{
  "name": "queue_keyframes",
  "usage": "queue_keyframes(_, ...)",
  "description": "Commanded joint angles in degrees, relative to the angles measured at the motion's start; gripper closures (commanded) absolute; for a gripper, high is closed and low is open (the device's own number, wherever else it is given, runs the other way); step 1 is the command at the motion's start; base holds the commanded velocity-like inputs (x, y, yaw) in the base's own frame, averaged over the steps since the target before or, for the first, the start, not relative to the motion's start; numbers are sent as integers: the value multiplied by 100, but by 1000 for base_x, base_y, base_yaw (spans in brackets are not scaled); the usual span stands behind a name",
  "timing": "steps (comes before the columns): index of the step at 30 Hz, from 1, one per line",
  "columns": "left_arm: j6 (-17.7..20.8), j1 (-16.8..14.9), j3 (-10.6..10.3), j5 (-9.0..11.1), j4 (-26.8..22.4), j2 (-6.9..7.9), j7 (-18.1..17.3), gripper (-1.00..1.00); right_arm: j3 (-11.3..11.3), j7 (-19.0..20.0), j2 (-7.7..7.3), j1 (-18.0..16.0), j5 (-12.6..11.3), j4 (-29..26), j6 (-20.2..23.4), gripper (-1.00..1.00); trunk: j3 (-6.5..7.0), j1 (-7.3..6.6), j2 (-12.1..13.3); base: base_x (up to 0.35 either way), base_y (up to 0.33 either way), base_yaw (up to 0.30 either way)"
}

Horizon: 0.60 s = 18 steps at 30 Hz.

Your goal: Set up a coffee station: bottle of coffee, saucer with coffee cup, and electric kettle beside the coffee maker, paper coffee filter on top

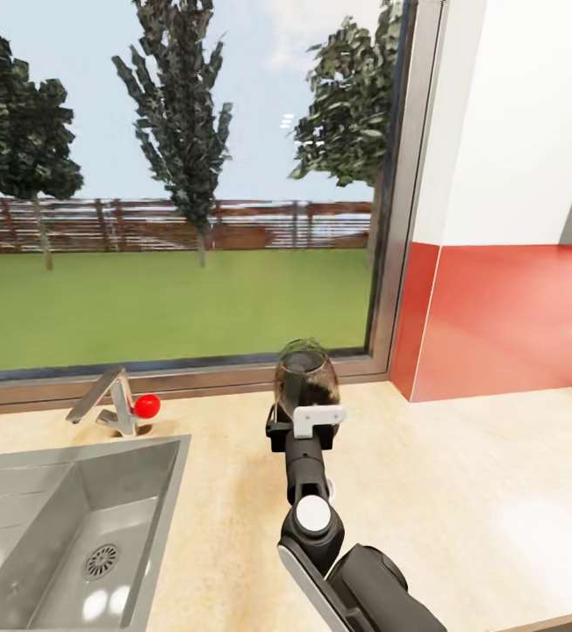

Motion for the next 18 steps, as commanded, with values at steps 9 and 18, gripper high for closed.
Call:
queue_keyframes(9,-15,3,57,-47,1,-6,4,-100,19,-41,-1,-6,11,-7,34,100,80,2,-3,-238,26,0)
queue_keyframes(18,-15,3,63,-47,-2,-6,5,-100,19,-41,-5,-6,13,-7,34,100,160,2,-3,-279,206,0)
